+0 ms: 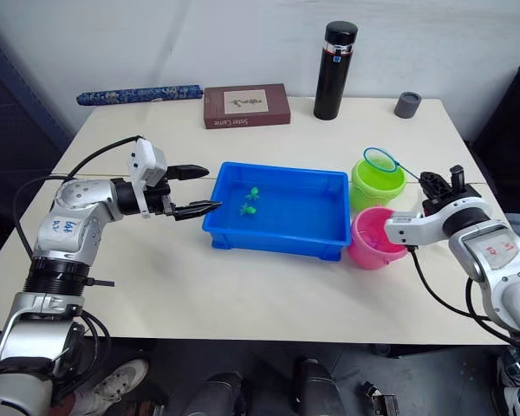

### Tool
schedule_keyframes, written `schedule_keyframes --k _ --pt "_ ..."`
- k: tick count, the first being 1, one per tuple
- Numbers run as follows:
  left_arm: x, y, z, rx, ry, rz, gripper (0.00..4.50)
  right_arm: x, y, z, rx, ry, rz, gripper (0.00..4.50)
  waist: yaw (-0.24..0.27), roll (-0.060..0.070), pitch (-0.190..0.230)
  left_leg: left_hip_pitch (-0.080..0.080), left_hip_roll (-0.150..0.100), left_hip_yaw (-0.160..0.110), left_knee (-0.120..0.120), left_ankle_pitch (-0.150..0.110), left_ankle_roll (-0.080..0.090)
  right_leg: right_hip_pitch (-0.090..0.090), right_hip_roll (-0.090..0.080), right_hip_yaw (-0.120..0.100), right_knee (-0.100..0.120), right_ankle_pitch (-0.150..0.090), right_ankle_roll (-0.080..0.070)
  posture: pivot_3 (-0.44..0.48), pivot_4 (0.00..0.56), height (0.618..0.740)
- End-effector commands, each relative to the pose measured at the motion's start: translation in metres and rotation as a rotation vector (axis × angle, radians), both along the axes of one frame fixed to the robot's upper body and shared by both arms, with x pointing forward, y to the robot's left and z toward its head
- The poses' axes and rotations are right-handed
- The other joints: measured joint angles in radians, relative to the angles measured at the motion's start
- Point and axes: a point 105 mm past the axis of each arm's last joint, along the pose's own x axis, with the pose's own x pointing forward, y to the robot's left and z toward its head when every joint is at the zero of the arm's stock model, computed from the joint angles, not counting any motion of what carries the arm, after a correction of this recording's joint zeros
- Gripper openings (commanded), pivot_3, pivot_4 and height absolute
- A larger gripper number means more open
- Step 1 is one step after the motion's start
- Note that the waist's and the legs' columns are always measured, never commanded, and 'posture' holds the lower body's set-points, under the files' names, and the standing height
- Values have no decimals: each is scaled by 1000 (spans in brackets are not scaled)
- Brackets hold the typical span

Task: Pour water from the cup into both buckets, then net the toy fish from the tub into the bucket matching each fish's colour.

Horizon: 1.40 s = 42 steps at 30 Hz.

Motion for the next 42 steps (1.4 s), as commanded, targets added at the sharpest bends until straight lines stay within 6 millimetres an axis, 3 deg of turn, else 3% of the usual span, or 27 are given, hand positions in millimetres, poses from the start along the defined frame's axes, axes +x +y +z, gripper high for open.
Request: schedule_keyframes --k 1,4,8,10,13,23,34,42 --pt "-5 8 17 -34 -45 12 4447 -3 12 27 227 -14 38 0 -2 0 0 0 0 0 0 0 0 0 0 0 0 0 0 0 150 739" --pt "-10 22 20 -52 -21 38 4447 -5 30 30 586 136 79 0 -15 0 0 0 1 0 1 0 0 0 1 0 0 0 0 0 150 739" --pt "-13 42 17 -32 21 103 4447 -9 50 30 845 348 134 0 -20 0 0 1 1 -1 1 0 0 0 1 0 1 0 0 0 150 739" --pt "-18 53 14 -14 38 129 4447 -12 70 31 980 497 197 0 -21 0 0 0 1 -2 1 0 0 0 0 0 1 0 0 0 150 739" --pt "-23 59 14 -5 40 157 4447 -15 88 24 1060 668 205 0 -20 0 0 0 1 -3 0 0 0 0 0 -1 0 0 0 0 150 739" --pt "-38 77 1 -13 83 248 4447 -5 127 -21 1086 912 76 0 -19 0 0 0 0 -3 0 0 0 0 -2 -1 0 0 -1 0 150 739" --pt "-42 79 -4 -9 85 273 4447 7 137 -43 1127 962 -64 0 -20 0 0 0 0 -3 0 0 0 0 -2 -1 0 0 -1 0 150 739" --pt "-42 75 -4 -13 77 264 4447 16 163 -54 1223 1009 -131 0 -25 0 0 0 0 -3 0 0 0 -2 -2 -1 1 -1 -1 0 150 739"
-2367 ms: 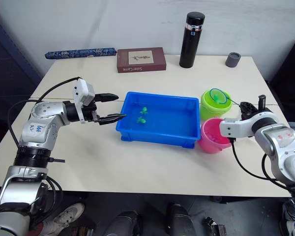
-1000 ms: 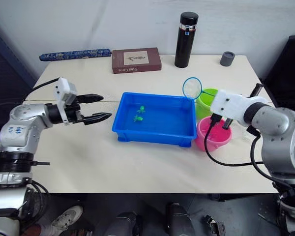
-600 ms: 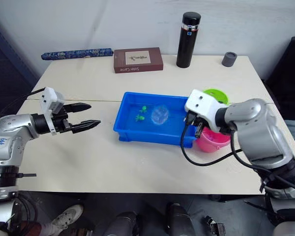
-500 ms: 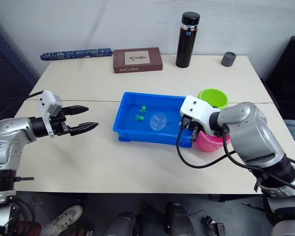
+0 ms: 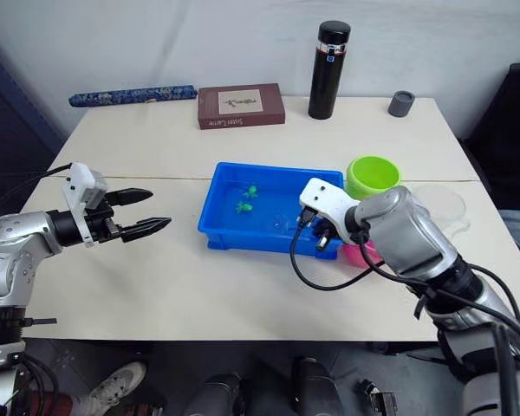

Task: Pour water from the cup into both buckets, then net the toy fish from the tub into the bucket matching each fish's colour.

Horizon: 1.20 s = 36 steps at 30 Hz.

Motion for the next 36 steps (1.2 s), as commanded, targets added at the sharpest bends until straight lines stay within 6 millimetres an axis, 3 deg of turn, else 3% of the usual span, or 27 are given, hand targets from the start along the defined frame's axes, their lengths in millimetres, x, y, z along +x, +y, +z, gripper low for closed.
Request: schedule_keyframes --k 1,14,23,31,36 --pt "-3 -2 12 7 -49 -12 4447 4 7 5 21 -3 -25 0 2 0 0 0 0 0 0 0 0 0 0 0 0 0 0 0 150 739" --pt "-6 1 12 31 -56 13 4447 20 37 3 84 -13 -59 0 2 0 0 -1 0 0 0 0 0 -1 0 -1 0 0 -1 0 150 739" --pt "-7 1 14 36 -64 15 4447 29 55 13 161 -63 -41 0 1 0 0 -1 0 0 -1 0 0 -1 0 -1 0 0 -1 0 150 739" --pt "-6 -1 14 34 -69 6 4447 24 51 20 198 -63 -27 0 1 0 0 -1 0 0 -1 0 0 -1 0 -1 0 0 -1 0 150 739" --pt "-5 -3 16 23 -75 -7 4447 15 32 33 232 -60 -33 0 4 0 0 -1 0 -1 -1 0 0 -1 0 -1 -1 0 -1 0 150 739"
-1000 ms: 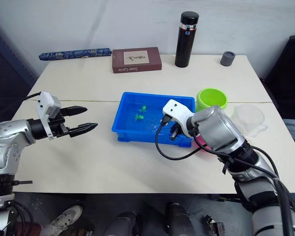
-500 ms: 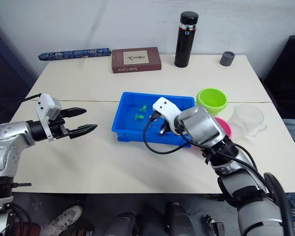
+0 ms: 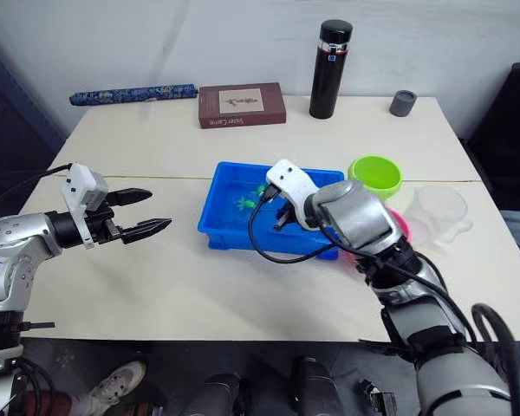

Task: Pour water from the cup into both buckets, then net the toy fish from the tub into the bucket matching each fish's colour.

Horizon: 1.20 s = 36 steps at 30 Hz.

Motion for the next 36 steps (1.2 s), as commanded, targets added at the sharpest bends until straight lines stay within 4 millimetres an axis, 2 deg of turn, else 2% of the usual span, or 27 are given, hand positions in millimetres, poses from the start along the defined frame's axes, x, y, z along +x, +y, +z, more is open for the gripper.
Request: schedule_keyframes --k 1,4,13,17,19,21,23,28,33,36 --pt "-2 -2 16 1 -60 -21 4447 -5 -6 17 35 -41 13 0 -1 0 0 0 0 0 0 0 0 0 0 0 0 0 0 0 150 739" --pt "1 -9 17 -5 -67 -55 4447 -11 -29 27 54 -44 -8 0 1 0 0 0 0 0 0 0 0 0 0 0 0 0 0 0 150 739" --pt "8 -28 23 -20 -102 -148 4447 -35 -74 50 86 -99 0 0 0 0 0 -2 0 0 -2 0 1 0 0 -1 -3 0 0 0 150 739" --pt "12 -32 25 -19 -112 -170 4447 -33 -102 69 154 -168 -95 0 2 0 0 -2 0 -1 -3 0 1 0 0 -1 -4 0 0 0 150 739" --pt "12 -37 28 -21 -116 -203 4447 -28 -129 81 171 -227 -187 0 2 0 0 -2 0 -1 -3 0 1 0 0 -1 -4 0 0 0 150 739" --pt "13 -39 30 -23 -120 -218 4447 -26 -148 87 163 -268 -242 0 3 0 0 -2 0 -1 -3 0 1 0 0 -1 -5 0 0 0 150 739" --pt "14 -39 31 -22 -122 -218 4447 -26 -157 88 150 -284 -260 0 5 0 0 -2 0 -1 -3 0 1 0 0 -1 -5 0 1 0 150 739" --pt "15 -36 31 -16 -120 -215 4447 -21 -202 91 57 -368 -395 0 4 0 0 -2 0 0 -4 0 1 0 0 -1 -6 0 1 0 150 739" --pt "16 -35 31 -14 -119 -213 4447 -19 -217 83 -31 -399 -423 0 1 0 0 -2 0 0 -4 0 1 0 0 -1 -6 0 1 0 150 739" --pt "17 -38 32 -16 -121 -220 4447 -17 -223 72 -212 -444 -397 0 3 0 0 -1 0 0 -4 0 1 0 0 -1 -7 0 1 0 150 739"
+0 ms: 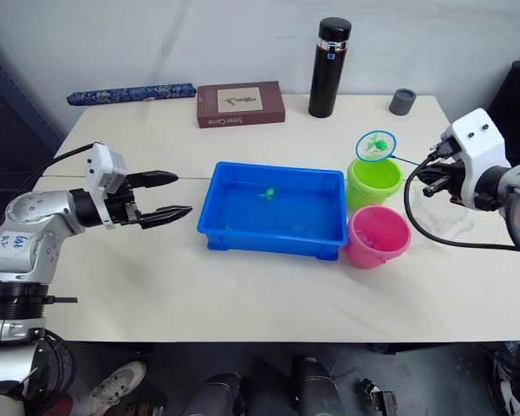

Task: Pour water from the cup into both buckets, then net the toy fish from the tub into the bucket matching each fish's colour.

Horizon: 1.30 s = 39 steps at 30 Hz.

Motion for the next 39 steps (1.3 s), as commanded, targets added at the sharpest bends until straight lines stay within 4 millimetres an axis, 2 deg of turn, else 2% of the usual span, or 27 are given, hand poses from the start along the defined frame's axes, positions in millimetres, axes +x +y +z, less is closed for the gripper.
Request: schedule_keyframes --k 1,9,19,27,31,39 --pt "2 -3 13 6 -50 -13 4447 0 -3 8 -217 -77 15 0 0 0 0 0 0 0 0 0 0 0 0 0 0 0 0 0 150 739" --pt "7 -14 20 -12 -74 -59 4447 9 9 -5 -654 -155 88 0 1 0 0 0 0 1 1 0 0 0 0 0 0 0 0 0 150 739" --pt "11 -22 21 -20 -83 -97 4447 6 17 1 -1067 -274 180 0 1 0 0 0 0 1 1 0 -1 0 1 0 0 0 0 0 150 739" --pt "10 -22 20 -18 -80 -107 4447 -2 13 -6 -1311 -331 209 0 1 0 0 0 0 1 2 0 -1 0 1 0 2 0 0 0 150 739" --pt "10 -22 20 -14 -78 -109 4447 -7 4 -9 -1401 -334 181 0 1 0 0 0 0 1 3 0 -1 0 1 0 2 0 0 0 150 739" --pt "11 -23 20 -11 -76 -117 4447 -11 14 -2 -1522 -448 158 0 -1 0 0 0 0 1 4 1 -1 0 1 1 4 0 0 0 150 739"
